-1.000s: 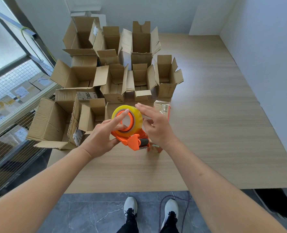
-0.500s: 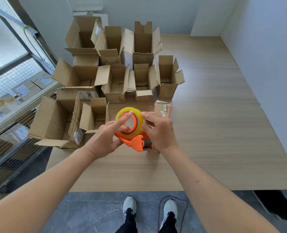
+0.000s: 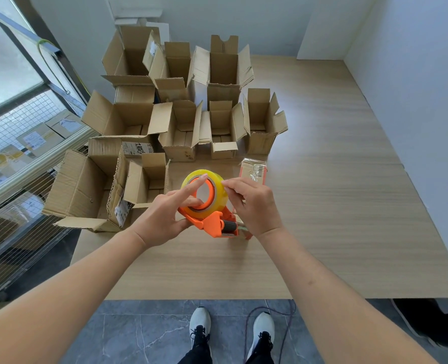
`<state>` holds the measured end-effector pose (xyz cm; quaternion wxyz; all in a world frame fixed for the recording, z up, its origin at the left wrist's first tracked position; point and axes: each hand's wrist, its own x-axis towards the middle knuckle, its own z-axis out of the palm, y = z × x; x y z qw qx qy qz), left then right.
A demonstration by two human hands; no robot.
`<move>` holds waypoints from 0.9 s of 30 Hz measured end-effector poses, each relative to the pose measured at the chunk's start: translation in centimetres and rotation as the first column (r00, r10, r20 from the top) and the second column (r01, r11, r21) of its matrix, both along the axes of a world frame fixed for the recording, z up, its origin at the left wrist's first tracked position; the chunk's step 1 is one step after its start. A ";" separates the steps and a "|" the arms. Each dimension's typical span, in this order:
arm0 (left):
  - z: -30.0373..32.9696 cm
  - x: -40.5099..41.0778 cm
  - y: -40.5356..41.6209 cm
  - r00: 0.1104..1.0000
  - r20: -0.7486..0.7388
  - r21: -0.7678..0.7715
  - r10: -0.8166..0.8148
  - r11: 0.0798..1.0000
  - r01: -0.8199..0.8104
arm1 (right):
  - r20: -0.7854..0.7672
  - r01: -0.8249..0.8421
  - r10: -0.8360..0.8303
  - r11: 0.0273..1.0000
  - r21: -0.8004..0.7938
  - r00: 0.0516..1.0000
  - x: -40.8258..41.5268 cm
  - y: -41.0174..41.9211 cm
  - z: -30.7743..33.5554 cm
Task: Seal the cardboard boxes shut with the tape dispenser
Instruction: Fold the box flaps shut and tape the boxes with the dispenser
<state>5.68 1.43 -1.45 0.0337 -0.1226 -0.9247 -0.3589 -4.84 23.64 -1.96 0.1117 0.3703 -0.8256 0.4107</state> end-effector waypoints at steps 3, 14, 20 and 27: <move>-0.1 0.2 -0.1 1.000 0.005 0.025 -0.017 1.000 0.017 | 0.006 -0.030 0.030 1.000 -0.008 1.000 -0.5 0.2 -0.1; 0.0 -0.1 0.0 0.999 0.039 0.042 -0.005 0.999 0.003 | -0.115 -0.033 0.045 0.994 0.106 0.992 -0.5 0.1 -0.2; 0.0 -0.3 -0.3 0.996 0.090 0.033 -0.019 0.999 0.016 | -0.049 -0.075 0.085 0.982 0.176 0.995 -0.7 -0.3 -0.5; -0.7 0.1 -0.5 0.983 0.174 0.045 -0.051 0.998 0.044 | -0.021 -0.178 0.190 0.947 0.269 0.982 -0.7 0.2 -0.2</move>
